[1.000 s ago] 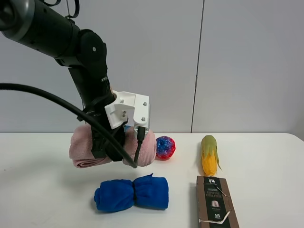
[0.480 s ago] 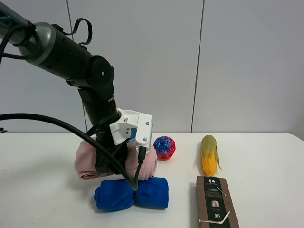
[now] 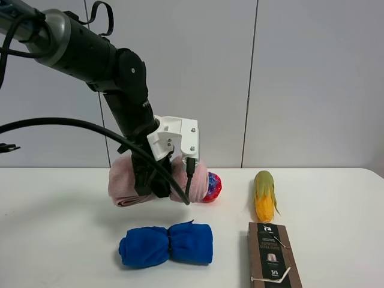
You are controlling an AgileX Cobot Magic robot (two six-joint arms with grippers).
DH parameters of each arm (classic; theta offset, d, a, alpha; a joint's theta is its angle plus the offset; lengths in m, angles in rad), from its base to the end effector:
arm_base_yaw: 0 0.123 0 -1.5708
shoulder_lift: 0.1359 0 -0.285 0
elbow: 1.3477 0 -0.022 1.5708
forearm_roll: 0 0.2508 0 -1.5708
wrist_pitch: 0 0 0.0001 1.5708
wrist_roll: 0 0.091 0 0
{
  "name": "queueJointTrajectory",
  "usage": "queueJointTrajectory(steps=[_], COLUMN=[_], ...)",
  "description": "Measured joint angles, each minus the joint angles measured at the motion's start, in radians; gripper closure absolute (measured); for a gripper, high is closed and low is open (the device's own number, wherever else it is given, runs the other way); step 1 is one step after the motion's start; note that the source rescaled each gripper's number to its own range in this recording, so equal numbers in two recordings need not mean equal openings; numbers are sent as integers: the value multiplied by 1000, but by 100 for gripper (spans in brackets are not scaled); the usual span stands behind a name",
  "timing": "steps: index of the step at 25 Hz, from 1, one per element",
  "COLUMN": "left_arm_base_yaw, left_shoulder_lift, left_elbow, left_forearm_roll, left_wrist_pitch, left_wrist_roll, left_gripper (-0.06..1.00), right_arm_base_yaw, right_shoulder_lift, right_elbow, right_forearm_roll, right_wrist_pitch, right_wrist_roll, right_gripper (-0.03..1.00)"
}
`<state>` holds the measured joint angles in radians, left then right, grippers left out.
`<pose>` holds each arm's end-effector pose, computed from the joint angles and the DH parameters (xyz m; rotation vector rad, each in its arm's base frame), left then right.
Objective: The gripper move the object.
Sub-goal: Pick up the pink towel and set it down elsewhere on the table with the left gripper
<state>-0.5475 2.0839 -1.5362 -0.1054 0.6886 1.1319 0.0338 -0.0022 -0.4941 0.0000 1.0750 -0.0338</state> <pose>0.3759 -0.2363 0.1755 1.9583 1.8786 0.0575 -0.0051 -0.0002 0.2745 -0.0697 2.0611 0.0000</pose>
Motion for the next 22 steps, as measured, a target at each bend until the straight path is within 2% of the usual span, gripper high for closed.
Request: queueJointTrajectory(steps=[8, 22], left_arm_base_yaw=[0, 0], left_shoulder_lift=[55, 70], left_elbow=[0, 0], left_forearm_roll=[-45, -72], left_wrist_pitch=[-16, -87], left_wrist_roll=[0, 19], left_gripper=[94, 94], right_arm_base_yaw=[0, 0], right_shoulder_lift=[0, 0], right_elbow=[0, 0], right_forearm_roll=[0, 0], right_wrist_pitch=[0, 0], right_wrist_roll=[0, 0], right_gripper=[-3, -3])
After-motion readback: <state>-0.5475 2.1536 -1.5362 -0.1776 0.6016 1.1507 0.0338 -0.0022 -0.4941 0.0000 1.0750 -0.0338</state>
